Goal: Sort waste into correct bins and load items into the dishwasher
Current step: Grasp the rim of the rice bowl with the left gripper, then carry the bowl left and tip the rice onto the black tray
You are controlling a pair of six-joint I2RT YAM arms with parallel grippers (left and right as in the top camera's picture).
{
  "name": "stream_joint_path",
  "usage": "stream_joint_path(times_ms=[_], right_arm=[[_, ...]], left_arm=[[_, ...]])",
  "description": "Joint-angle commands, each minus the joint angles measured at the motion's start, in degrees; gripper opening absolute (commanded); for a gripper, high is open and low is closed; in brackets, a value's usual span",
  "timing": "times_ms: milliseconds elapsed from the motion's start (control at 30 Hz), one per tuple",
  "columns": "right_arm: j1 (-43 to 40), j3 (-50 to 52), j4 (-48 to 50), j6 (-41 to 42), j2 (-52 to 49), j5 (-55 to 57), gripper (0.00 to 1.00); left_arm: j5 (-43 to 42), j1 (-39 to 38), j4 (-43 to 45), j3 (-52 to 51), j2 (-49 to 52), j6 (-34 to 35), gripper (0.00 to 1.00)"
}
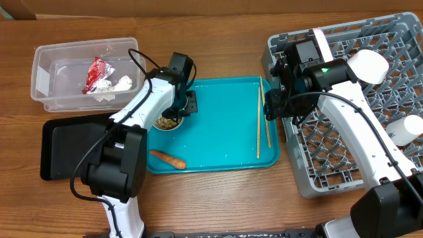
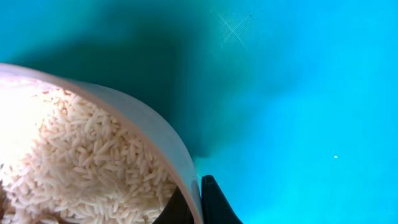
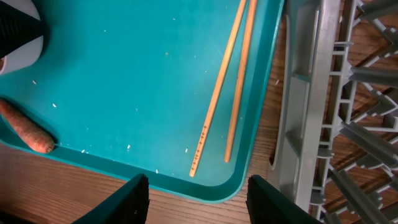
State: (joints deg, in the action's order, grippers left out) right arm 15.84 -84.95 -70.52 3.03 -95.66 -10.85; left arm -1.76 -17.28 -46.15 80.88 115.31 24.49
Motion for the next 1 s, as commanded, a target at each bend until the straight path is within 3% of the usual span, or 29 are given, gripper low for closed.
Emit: stream_joint_path(times_ms=[0,367,700,967], right_arm=[[0.02,0.24,0.13,0.39,-0.48,0.55,0.53],[0.0,0.24,0.04,0.35,-0.48,0.59,0.53],[-0.15,0.24,-0.52,0.13,-0.48,1.57,0.53],[-0.15,0.24,-0.63,0.13,-0.48,2.54,0.53]], left_arm=[[-2.29,0.0,-0.87,1.07,0.81,0.02,0.04],[0.87,0.0,-14.27,9.66,-0.31,0.9,0.04],[2.38,0.87,-22.43,9.6,-8.52,1.55,0.04],[2.25,7.54,-24.7,5.14,-18.51,1.16,0.04]])
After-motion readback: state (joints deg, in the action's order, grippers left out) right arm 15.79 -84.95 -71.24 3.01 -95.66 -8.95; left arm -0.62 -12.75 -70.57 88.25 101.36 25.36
